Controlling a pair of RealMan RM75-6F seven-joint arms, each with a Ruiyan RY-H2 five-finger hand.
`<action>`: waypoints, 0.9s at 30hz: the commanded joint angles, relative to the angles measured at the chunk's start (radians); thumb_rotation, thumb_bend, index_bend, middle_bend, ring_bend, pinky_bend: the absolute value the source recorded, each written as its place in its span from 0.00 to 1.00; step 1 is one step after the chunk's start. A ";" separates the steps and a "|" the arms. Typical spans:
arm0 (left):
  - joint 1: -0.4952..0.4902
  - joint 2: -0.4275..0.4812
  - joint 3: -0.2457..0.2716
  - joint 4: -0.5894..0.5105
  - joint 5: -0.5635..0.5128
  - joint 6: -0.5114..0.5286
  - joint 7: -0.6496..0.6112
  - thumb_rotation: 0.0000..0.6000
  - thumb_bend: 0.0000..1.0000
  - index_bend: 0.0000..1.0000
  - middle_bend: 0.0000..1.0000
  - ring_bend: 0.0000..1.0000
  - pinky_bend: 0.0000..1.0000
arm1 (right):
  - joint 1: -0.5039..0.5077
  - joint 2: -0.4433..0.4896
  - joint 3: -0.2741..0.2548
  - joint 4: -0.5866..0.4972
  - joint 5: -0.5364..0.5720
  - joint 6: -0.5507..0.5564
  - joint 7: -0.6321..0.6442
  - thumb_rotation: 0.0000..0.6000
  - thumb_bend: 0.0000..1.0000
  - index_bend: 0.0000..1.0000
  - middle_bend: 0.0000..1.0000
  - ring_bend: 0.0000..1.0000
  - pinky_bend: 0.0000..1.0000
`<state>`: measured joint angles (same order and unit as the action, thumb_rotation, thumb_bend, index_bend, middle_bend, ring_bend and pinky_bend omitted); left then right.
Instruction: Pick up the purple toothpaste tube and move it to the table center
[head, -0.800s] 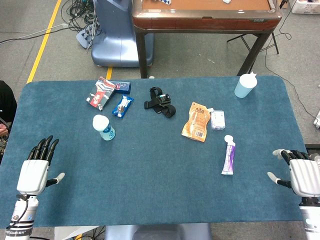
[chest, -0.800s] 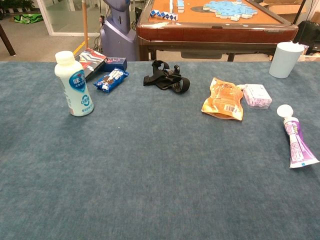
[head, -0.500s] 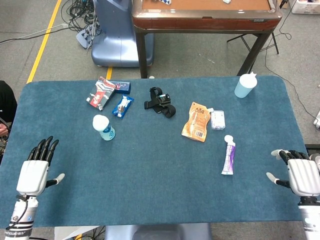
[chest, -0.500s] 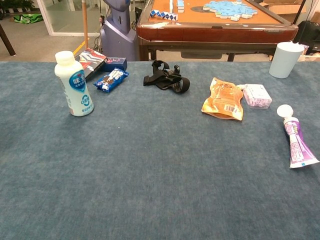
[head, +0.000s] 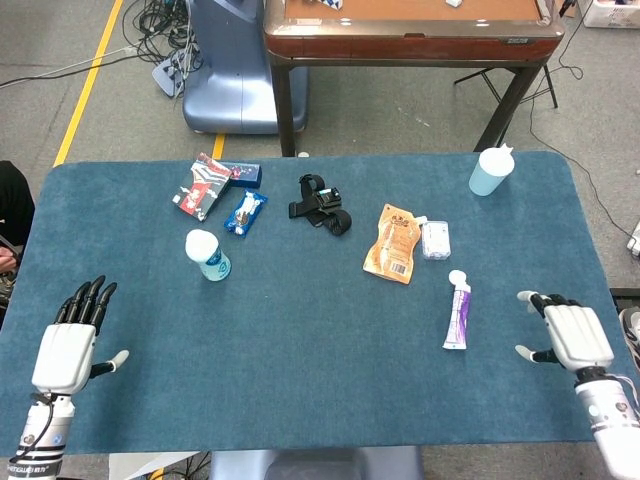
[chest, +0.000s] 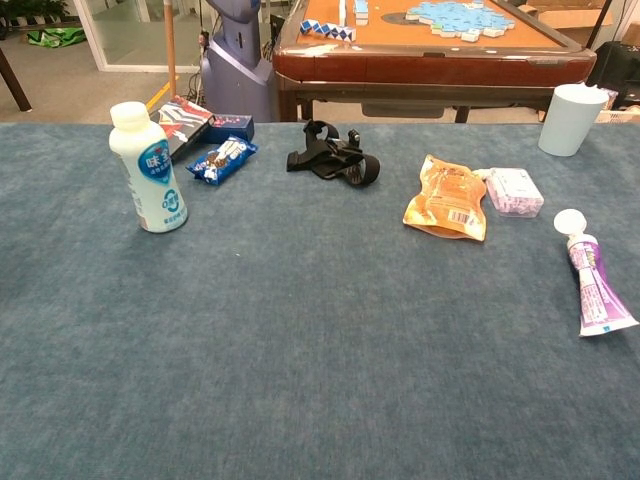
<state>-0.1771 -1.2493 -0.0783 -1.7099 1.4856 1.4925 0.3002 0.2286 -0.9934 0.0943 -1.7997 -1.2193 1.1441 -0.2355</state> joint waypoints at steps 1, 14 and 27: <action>0.002 -0.003 0.003 0.004 -0.002 -0.003 -0.005 1.00 0.07 0.00 0.00 0.00 0.14 | 0.076 -0.013 0.019 0.042 0.097 -0.111 -0.036 1.00 0.10 0.21 0.35 0.24 0.33; 0.005 -0.002 0.007 0.007 -0.001 -0.005 -0.006 1.00 0.07 0.00 0.00 0.00 0.14 | 0.234 -0.163 0.017 0.234 0.249 -0.313 -0.097 1.00 0.10 0.15 0.33 0.22 0.33; 0.011 0.002 0.009 -0.006 0.005 0.001 -0.002 1.00 0.07 0.00 0.00 0.00 0.14 | 0.300 -0.246 -0.003 0.332 0.227 -0.397 -0.040 1.00 0.10 0.12 0.30 0.19 0.32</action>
<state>-0.1665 -1.2473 -0.0691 -1.7155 1.4894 1.4930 0.2982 0.5250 -1.2350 0.0946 -1.4730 -0.9878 0.7507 -0.2782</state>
